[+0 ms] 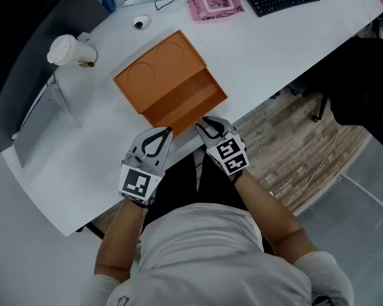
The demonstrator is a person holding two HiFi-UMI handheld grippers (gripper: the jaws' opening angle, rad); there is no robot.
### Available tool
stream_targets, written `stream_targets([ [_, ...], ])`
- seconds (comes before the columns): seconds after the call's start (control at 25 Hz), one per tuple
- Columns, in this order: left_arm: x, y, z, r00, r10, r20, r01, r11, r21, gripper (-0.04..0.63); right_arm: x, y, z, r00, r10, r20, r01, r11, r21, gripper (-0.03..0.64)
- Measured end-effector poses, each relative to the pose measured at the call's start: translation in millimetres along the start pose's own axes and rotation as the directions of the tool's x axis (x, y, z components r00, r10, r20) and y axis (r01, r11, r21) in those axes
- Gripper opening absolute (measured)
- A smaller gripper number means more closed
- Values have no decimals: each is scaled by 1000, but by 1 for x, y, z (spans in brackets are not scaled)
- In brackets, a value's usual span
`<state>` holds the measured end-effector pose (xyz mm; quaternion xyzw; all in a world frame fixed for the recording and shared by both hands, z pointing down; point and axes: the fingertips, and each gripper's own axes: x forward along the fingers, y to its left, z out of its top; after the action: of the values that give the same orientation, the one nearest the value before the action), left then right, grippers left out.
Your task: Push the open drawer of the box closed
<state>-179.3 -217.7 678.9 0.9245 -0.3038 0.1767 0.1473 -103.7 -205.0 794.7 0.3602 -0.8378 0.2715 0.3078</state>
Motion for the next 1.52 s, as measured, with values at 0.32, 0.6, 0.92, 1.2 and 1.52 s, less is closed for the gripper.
stream_targets([
  [0.32,-4,5,-9,1000,10,-8,-10,999,-35,0,7,0,5,1000,-10,-5,10,1000,-24,77],
  [0.6,-14,9,3,1000,16,-3,-17,999,-39,0,9,6,6,999,-3,-46,1,999,-39,74],
  [0.92,-24,26,18,999,40,2,-40,998,-39,0,20,8,22,999,5,-49,-8,998,-65,74],
  [1.2,-31,36,20,998,57,-4,-57,997,-53,0,25,13,26,996,33,-85,-37,998,-57,74],
  [1.52,-33,47,21,998,69,-6,-69,995,-66,0,38,8,44,996,34,-77,-41,996,-81,73],
])
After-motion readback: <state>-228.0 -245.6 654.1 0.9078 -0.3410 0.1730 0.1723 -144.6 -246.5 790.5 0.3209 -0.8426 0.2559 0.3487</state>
